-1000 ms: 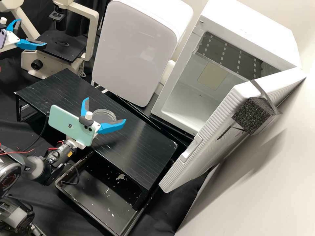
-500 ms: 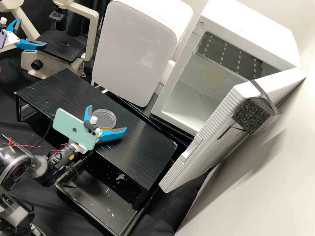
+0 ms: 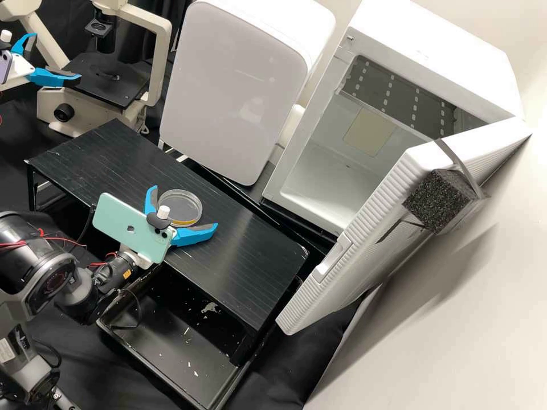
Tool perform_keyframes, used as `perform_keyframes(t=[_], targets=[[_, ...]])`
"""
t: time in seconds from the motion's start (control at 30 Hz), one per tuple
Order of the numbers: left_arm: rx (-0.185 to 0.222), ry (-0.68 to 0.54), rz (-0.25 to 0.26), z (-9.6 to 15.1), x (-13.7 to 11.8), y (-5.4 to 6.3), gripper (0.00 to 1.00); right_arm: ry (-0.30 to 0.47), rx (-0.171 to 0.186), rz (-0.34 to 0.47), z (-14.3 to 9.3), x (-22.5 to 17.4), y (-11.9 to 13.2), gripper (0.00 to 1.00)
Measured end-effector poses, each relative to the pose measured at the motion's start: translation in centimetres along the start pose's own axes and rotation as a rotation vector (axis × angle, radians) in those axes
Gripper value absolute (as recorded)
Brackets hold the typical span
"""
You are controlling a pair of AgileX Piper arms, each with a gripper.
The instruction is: Place the petri dish in the incubator
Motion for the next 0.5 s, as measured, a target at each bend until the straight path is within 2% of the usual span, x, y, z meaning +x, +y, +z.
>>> perform_keyframes(t=[0.03, 0.1, 0.5], targets=[[0.000, 0.000, 0.000, 0.00, 0.00, 0.00, 1.00, 0.005, 0.003, -0.002, 0.00, 0.07, 0.01, 0.00], [0.000, 0.000, 0.000, 0.00, 0.00, 0.00, 1.00, 0.010, 0.015, -0.006, 0.08, 0.09, 0.09, 0.00], [0.000, 0.000, 0.000, 0.00, 0.00, 0.00, 1.00, 0.019, 0.027, -0.016, 0.01, 0.09, 0.02, 0.00]])
